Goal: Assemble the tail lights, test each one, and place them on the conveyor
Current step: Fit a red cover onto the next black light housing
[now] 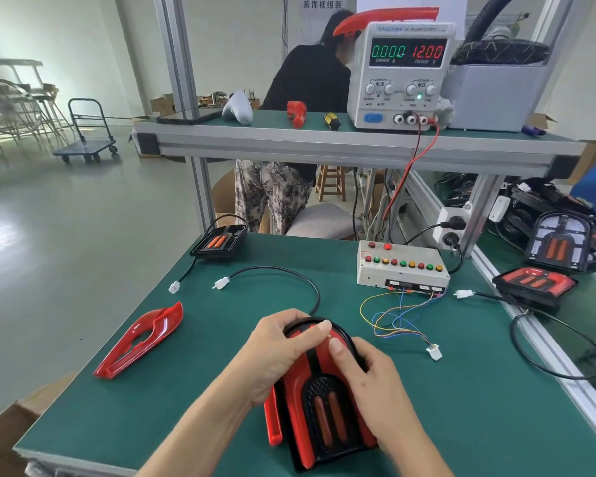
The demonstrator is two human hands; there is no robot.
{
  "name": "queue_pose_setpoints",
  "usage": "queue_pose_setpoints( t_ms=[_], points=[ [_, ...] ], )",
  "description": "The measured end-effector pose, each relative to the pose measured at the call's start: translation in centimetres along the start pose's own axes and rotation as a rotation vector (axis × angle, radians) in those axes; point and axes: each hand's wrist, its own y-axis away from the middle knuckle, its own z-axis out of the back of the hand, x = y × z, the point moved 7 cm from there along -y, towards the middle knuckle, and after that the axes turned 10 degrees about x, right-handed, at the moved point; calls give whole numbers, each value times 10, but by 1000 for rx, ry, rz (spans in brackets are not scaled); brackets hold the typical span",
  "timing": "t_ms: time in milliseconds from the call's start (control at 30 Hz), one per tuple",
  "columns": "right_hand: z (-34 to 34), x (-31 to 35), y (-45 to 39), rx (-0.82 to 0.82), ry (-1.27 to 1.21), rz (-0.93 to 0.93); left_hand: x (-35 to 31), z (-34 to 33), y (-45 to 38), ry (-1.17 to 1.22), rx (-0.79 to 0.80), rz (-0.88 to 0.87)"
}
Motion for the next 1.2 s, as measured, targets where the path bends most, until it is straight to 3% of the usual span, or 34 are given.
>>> queue_pose_setpoints(
  t_ms=[233,433,700,1067,1200],
  points=[
    [1,-5,1,11,-83,-56,-6,-2,-2,-102,12,-60],
    [-1,-9,2,32,-175,-45,-9,-6,-4,-43,-4,-42],
    [3,-8,4,60,-57,-104,-9,-14,-4,-12,5,-40],
    [7,1,3,-32,29,-44,-10,-19,-3,-21,-11,-44],
    [9,-4,1,-37,26,-46,-13,-20,-3,-125,-44,-100]
  ],
)
